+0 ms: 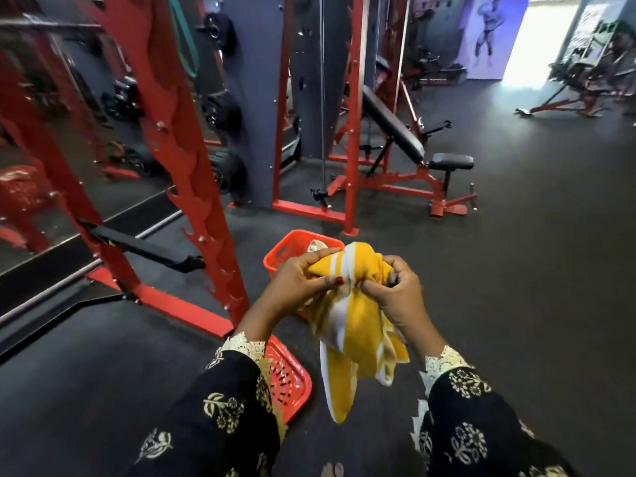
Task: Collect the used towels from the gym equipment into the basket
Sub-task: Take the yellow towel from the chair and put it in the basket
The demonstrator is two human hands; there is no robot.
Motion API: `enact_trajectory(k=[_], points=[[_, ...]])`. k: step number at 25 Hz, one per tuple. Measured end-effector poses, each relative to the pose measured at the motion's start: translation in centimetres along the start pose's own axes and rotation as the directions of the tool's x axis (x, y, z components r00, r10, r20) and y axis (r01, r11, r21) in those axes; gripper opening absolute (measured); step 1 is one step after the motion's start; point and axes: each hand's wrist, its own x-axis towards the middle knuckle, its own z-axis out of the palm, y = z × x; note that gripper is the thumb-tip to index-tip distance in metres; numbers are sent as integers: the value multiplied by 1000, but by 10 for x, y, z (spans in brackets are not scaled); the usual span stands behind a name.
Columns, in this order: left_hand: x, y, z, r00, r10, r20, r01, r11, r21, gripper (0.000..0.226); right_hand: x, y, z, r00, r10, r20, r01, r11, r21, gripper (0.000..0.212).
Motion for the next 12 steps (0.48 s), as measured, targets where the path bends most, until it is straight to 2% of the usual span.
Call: enact_trajectory(k=[4,8,12], points=[[133,-35,-37,995,-51,-84,47,998,-50,41,138,8,36,999,18,37,-18,1000,7,40],[246,-56,-74,983,-71,-170,73,997,4,45,266,7,63,993,42,112,-46,998,30,42],[338,-88,-103,958,-79,-274,95,995,43,48,380,22,96,985,6,174,-9,1000,17,45]])
